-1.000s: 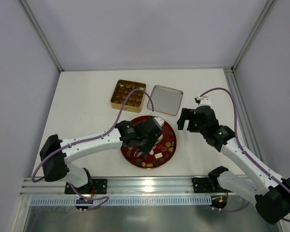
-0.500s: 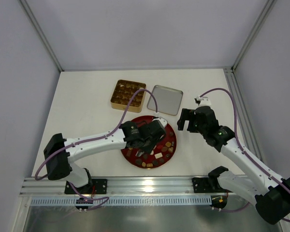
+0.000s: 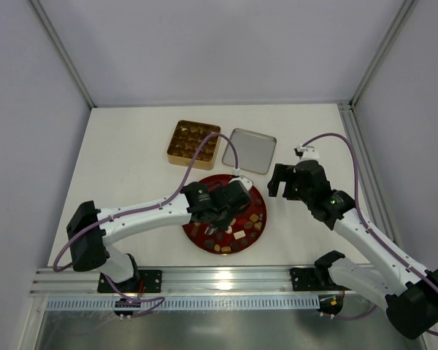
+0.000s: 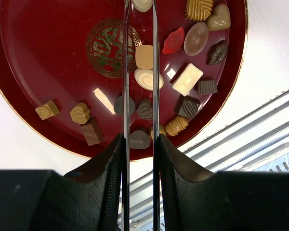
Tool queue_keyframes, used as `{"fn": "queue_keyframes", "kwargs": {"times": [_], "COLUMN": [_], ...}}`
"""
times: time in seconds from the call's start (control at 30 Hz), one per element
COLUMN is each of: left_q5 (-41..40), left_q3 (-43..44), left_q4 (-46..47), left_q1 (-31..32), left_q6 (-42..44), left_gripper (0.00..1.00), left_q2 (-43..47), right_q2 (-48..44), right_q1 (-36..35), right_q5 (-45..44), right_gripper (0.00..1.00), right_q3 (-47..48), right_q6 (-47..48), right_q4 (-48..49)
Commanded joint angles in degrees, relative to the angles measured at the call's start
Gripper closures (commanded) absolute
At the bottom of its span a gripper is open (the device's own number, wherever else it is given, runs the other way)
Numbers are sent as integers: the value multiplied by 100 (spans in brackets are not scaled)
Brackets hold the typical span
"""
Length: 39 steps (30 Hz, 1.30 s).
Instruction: Pack the chocolate
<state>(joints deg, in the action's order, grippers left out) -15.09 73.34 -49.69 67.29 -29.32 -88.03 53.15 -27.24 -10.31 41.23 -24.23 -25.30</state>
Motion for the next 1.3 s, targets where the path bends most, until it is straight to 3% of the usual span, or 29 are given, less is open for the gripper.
{"fn": "queue_keyframes", "kwargs": {"times": [0.0,0.63,0.93,1.27], "left_q5": [-257,-556,-504,-328], "left_q3": [286,409,760,1692], "left_q4": [-32,-225,-76,301], "left_q1": [39,-215,-1384,-3159], "left_q6": [76,225,708,1200], "left_gripper": [71,71,71,71], "left_q2": [119,550,673,-108], "right_q2": [-111,-76,-24,47], "right_q1": [17,17,17,17], "right_q5": [-7,20,46,90], "right_gripper": [0,0,0,0], "right_q3": [-10,34,122,236], "right_q6": [-21,-21,32,102], "right_q4": [183,174,139,104]}}
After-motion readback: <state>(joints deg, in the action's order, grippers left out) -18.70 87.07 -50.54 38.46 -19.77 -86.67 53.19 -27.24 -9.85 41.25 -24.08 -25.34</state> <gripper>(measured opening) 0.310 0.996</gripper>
